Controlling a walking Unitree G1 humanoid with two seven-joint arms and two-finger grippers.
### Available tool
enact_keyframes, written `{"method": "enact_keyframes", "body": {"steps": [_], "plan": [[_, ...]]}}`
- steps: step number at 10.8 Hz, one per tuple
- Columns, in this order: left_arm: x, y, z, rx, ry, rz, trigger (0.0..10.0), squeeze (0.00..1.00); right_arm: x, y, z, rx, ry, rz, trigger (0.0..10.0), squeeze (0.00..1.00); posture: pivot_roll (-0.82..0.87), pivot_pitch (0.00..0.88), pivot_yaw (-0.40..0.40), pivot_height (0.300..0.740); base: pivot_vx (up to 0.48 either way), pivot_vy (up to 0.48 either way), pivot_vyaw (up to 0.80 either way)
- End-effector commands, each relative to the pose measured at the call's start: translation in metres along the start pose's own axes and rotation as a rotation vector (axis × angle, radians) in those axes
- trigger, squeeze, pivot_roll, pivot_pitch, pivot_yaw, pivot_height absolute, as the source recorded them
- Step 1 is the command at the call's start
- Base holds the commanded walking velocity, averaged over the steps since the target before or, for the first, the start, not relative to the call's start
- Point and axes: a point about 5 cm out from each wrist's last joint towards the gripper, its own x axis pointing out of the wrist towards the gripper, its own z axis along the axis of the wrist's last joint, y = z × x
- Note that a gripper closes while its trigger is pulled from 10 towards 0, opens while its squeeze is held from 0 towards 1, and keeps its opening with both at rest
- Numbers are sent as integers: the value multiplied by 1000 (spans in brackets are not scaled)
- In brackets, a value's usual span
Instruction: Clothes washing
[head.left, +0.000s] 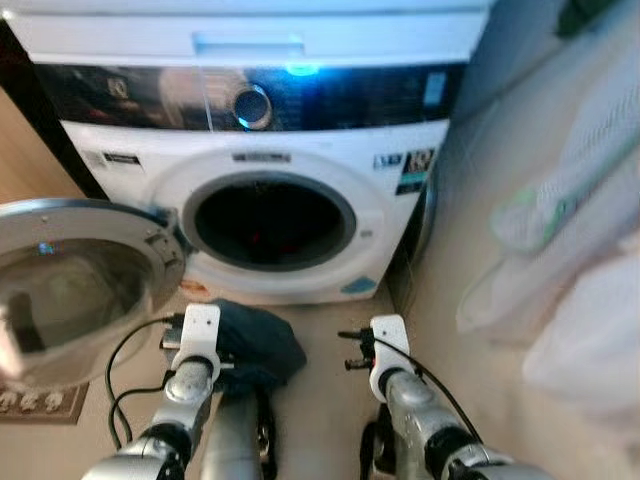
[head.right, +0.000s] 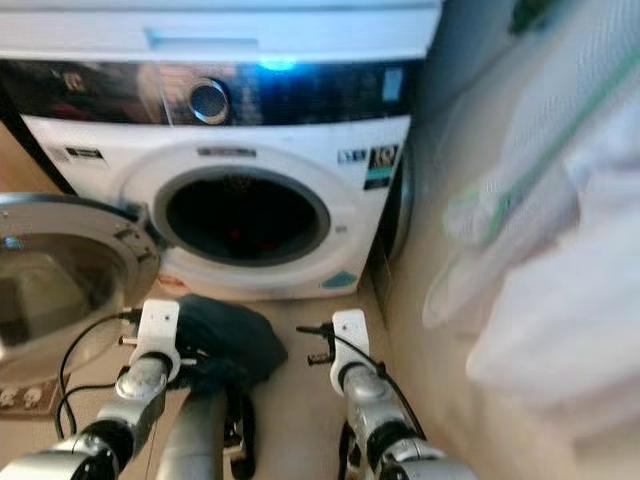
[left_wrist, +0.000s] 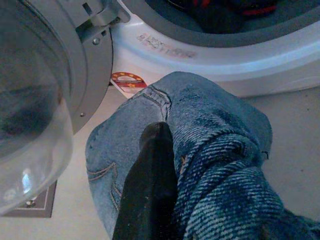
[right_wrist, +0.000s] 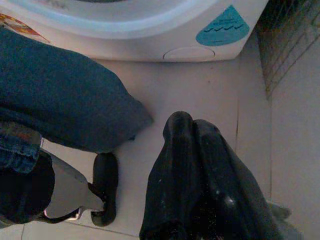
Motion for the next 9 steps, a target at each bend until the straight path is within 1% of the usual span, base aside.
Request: {"method": "enact_keyframes", "body": {"steps": [1,2,4,5,6,7,8,9], "plan": [[2,9,5,-10,-24,44,10000,0,-1,1,-6,9,15,2,10000,0,82,240,3,616,0,0,0],[4,13,12,-18,-49,64,10000,0,-1,1,-6,10,14,3,10000,0,82,243,1,616,0,0,0],[11,30,35,-1,-149,139,10000,0,-1,2,-6,12,13,7,10000,0,82,243,1,616,0,0,0],[14,34,43,2,-168,135,10000,0,-1,5,-5,12,12,9,10000,0,82,243,1,616,0,0,0],[15,27,46,8,-171,50,10000,0,0,7,-4,14,9,11,10000,0,79,242,3,616,0,0,0],[15,26,47,4,-174,36,10000,0,0,7,-4,16,8,11,10000,0,79,242,3,616,0,0,0],[16,34,50,-14,-177,78,10000,0,0,8,-4,16,9,11,10000,0,80,243,2,616,0,0,0],[18,44,62,-35,-218,122,10000,0,0,8,-4,10,10,14,10000,0,81,242,-1,616,0,0,0]]}}
